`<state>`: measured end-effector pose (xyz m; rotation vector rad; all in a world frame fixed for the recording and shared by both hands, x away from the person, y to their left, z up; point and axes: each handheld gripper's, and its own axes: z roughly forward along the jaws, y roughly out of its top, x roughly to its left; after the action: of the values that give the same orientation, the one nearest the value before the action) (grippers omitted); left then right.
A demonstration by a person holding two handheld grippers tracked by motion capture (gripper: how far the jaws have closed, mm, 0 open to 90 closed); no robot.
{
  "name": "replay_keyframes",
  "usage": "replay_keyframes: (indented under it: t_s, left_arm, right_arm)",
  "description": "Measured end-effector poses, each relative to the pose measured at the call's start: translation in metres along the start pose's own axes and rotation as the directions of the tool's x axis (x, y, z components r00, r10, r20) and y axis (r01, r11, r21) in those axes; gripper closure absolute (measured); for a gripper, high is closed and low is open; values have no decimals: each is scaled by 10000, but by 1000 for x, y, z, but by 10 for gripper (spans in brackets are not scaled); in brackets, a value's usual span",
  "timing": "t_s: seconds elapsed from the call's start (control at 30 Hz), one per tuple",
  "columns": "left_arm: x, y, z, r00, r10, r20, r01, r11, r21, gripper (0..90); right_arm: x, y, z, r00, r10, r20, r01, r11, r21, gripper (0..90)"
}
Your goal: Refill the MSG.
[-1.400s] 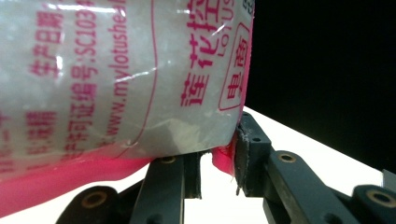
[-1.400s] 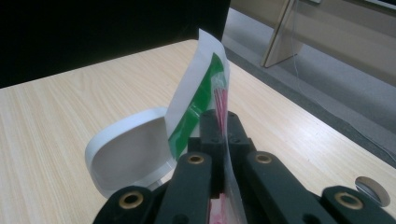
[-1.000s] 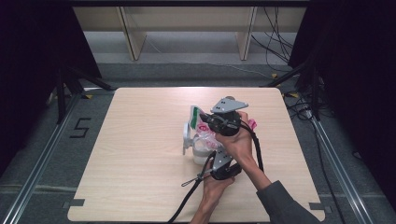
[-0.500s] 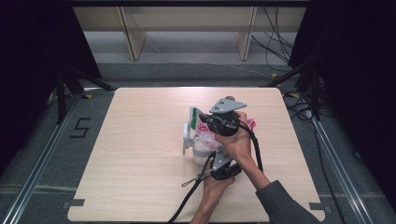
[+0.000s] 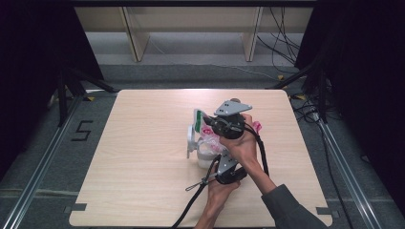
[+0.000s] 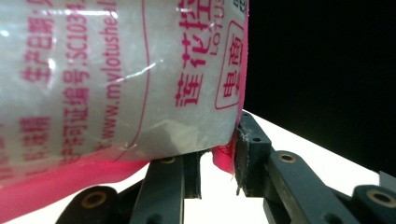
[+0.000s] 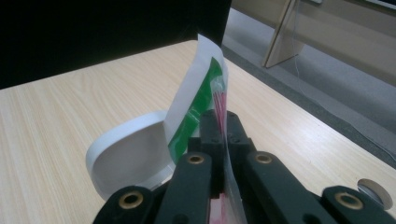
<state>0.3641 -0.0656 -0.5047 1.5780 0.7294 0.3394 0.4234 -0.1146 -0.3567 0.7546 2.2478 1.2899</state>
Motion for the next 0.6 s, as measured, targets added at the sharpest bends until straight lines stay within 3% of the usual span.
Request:
replay_keyframes:
  t_s: [0.07,0.1,0.2,0.23,0.37,0.6]
  left_arm:
    - [0,0,0,10000,-6,50,6,10000,-43,738]
    - [0,0,-1,10000,-14,6,14,10000,23,737]
    - [0,0,0,10000,-23,93,23,10000,-83,738]
    - [0,1,0,9999,-23,98,24,10000,-94,738]
    - [0,0,1,9999,31,100,-31,10000,-52,738]
    - [0,0,0,10000,38,29,-38,10000,21,738]
  right_arm:
    - [-2,-1,2,9996,-264,-17,264,9996,27,900]
    - [-1,-1,1,9999,114,-28,-114,9998,175,900]
    - [-2,0,2,9998,-191,64,192,9997,-135,900]
    - [0,0,0,9999,134,-16,-134,9999,-18,900]
    - [-1,0,-1,9999,-155,-46,156,9999,19,900]
    - [-1,0,0,9998,-170,-35,170,9999,15,900]
